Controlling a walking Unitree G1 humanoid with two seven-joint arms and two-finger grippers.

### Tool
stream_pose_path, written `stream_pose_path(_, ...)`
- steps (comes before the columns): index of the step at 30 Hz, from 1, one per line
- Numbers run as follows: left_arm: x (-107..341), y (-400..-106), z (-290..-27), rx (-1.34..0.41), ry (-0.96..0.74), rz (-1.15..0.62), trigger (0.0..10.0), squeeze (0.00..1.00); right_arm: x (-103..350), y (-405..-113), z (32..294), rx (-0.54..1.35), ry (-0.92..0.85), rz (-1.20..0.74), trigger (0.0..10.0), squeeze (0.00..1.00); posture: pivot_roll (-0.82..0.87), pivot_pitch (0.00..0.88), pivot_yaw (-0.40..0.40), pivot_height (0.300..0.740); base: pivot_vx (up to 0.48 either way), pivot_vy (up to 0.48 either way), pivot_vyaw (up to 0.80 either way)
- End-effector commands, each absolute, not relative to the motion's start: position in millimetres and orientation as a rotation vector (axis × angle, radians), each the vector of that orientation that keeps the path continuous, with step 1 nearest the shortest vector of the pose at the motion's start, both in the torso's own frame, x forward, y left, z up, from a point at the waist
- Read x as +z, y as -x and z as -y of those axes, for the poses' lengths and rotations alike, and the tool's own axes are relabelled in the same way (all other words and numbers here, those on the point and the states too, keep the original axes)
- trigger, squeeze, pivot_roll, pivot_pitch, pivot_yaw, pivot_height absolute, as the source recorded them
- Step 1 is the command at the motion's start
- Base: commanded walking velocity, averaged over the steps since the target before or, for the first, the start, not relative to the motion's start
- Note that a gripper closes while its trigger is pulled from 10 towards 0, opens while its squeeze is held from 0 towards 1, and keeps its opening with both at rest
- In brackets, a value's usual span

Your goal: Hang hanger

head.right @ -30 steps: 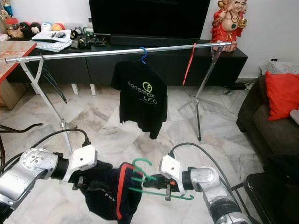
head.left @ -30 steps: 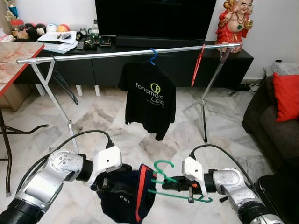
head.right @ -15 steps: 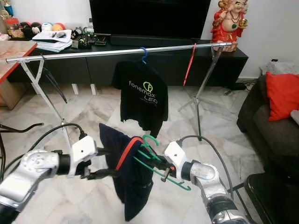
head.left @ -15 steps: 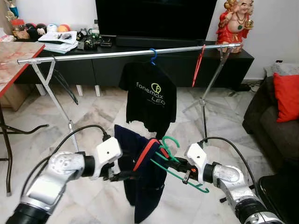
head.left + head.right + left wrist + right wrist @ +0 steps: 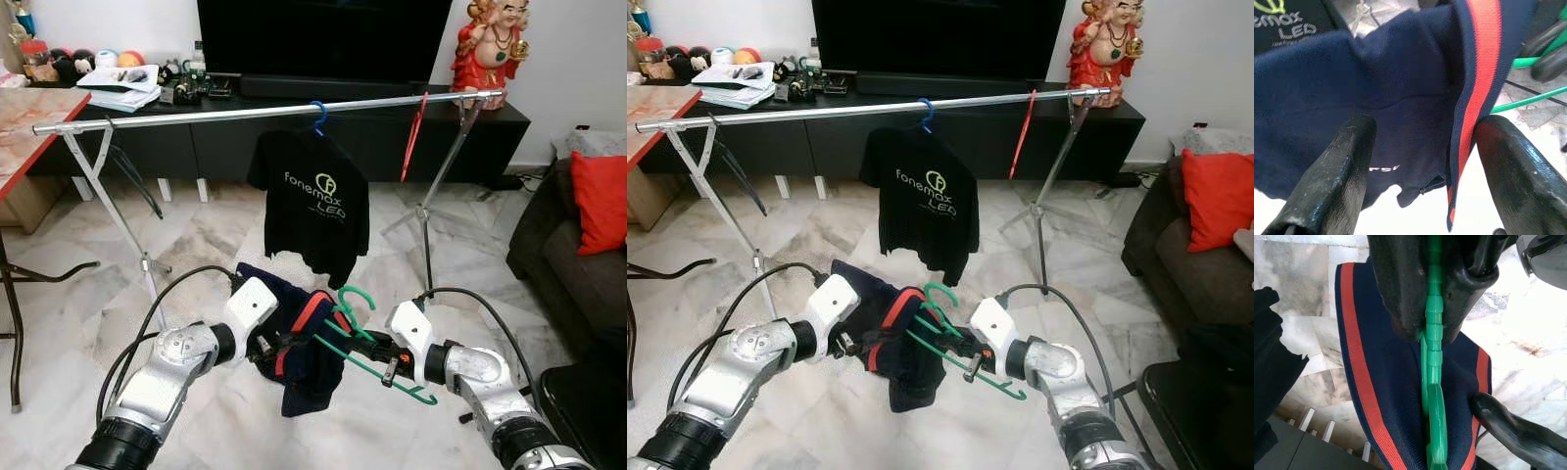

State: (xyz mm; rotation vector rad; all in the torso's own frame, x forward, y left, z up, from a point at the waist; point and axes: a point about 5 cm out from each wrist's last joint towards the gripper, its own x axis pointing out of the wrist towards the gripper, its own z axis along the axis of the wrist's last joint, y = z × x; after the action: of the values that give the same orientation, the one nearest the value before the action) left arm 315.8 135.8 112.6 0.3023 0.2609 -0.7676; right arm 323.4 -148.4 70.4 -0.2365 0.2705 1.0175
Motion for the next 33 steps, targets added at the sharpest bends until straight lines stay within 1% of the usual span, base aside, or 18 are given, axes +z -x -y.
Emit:
stream_pose_path(1, 115, -319, -137, -0.750, -0.278, -0.264, 10.0, 0.00, 83, -330, 143, 1.022, 0.251, -0.207, 0.0, 0.00, 0.02, 0.043, -0.088, 0.740, 0.000, 0.000, 0.00)
stream_pose_path(4, 115, -319, -136, -0.752, -0.274, -0.268, 10.0, 0.00, 83, -330, 143, 1.021, 0.253, -0.206, 0.0, 0.00, 0.02, 0.045, -0.090, 0.740, 0.000, 0.000, 0.00)
stream_pose_path(6, 115, -323, -136, -0.713, -0.246, -0.257, 10.0, 0.00, 83, -331, 141, 1.021, 0.251, -0.207, 0.0, 0.00, 0.03, 0.050, -0.090, 0.740, 0.000, 0.000, 0.00)
stream_pose_path(8, 115, -323, -136, -0.710, -0.243, -0.255, 10.0, 0.00, 84, -331, 140, 1.022, 0.252, -0.207, 0.0, 0.00, 0.02, 0.050, -0.089, 0.740, 0.000, 0.000, 0.00)
stream_pose_path(11, 115, -324, -133, -0.711, -0.193, -0.253, 10.0, 0.00, 84, -332, 138, 1.021, 0.249, -0.203, 0.0, 0.00, 0.02, 0.054, -0.084, 0.740, 0.000, 0.000, 0.00)
stream_pose_path(13, 115, -323, -132, -0.723, -0.177, -0.257, 10.0, 0.00, 84, -332, 138, 1.020, 0.249, -0.203, 0.0, 0.00, 0.02, 0.055, -0.084, 0.740, 0.000, 0.000, 0.00)
stream_pose_path(19, 111, -312, -124, -0.833, -0.142, -0.291, 10.0, 0.00, 83, -331, 139, 1.012, 0.252, -0.206, 0.0, 0.00, 0.02, 0.056, -0.083, 0.740, 0.000, 0.000, 0.00)
stream_pose_path(24, 111, -309, -125, -0.860, -0.128, -0.303, 10.0, 0.00, 83, -332, 139, 1.004, 0.255, -0.209, 0.0, 0.00, 0.03, 0.058, -0.084, 0.740, 0.000, 0.000, 0.00)
stream_pose_path(33, 110, -319, -128, -0.751, -0.103, -0.296, 10.0, 0.00, 89, -334, 132, 1.041, 0.250, -0.178, 0.0, 0.00, 0.03, 0.060, -0.083, 0.740, 0.000, 0.000, 0.00)
